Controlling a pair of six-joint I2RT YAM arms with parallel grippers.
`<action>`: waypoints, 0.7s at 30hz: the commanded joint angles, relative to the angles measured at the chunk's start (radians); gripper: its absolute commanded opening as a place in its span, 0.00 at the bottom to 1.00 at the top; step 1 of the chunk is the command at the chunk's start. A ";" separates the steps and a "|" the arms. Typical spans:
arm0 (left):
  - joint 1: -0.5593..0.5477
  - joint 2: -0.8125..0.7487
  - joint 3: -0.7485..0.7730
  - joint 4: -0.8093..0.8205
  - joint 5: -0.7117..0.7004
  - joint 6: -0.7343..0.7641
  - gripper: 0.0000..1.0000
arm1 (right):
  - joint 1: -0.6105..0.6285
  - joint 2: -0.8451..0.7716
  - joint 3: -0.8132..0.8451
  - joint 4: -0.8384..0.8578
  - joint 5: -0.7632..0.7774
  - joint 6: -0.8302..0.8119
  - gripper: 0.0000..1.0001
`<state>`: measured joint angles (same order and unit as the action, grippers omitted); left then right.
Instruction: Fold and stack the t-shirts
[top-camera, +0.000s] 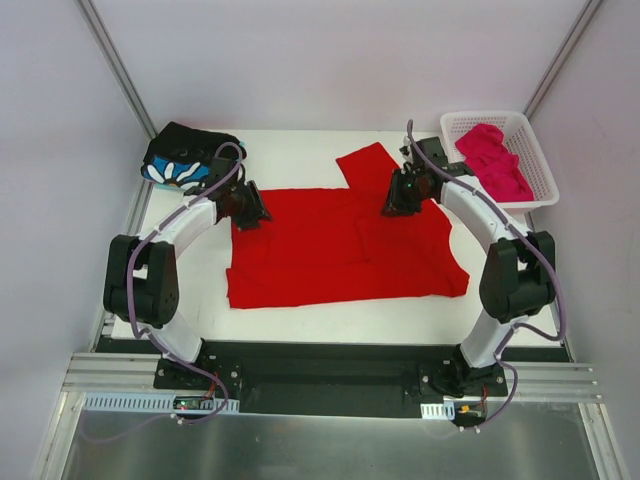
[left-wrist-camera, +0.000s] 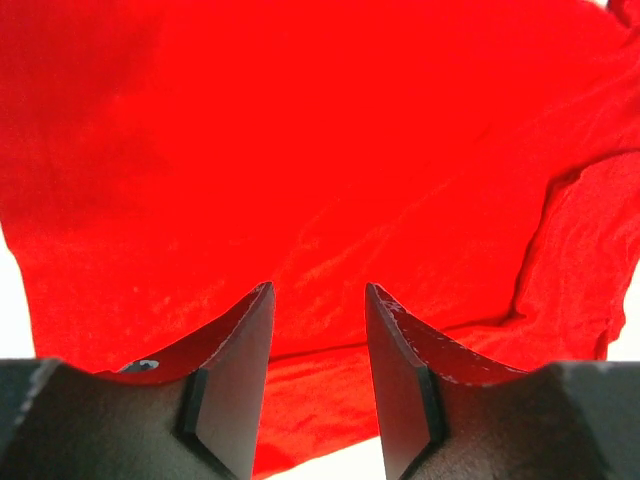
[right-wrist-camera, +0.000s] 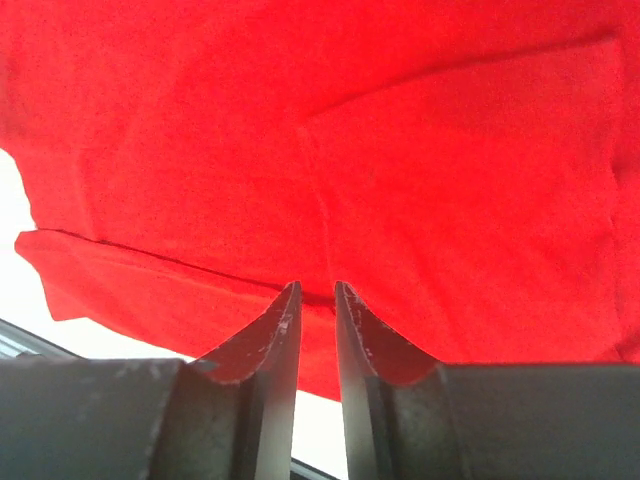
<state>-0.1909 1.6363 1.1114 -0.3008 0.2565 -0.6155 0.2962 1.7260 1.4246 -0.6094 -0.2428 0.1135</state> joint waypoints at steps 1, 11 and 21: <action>-0.008 0.049 0.065 0.058 -0.059 0.056 0.41 | -0.020 0.066 0.086 0.086 -0.133 -0.066 0.25; -0.013 0.122 0.149 0.154 -0.011 0.077 0.42 | -0.100 0.234 0.313 0.108 -0.346 -0.136 0.37; 0.008 0.232 0.271 0.147 -0.026 0.088 0.46 | -0.207 0.385 0.493 0.114 -0.463 -0.072 0.39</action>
<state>-0.1947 1.8225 1.3224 -0.1703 0.2306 -0.5526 0.1257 2.0598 1.8557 -0.5114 -0.6411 0.0128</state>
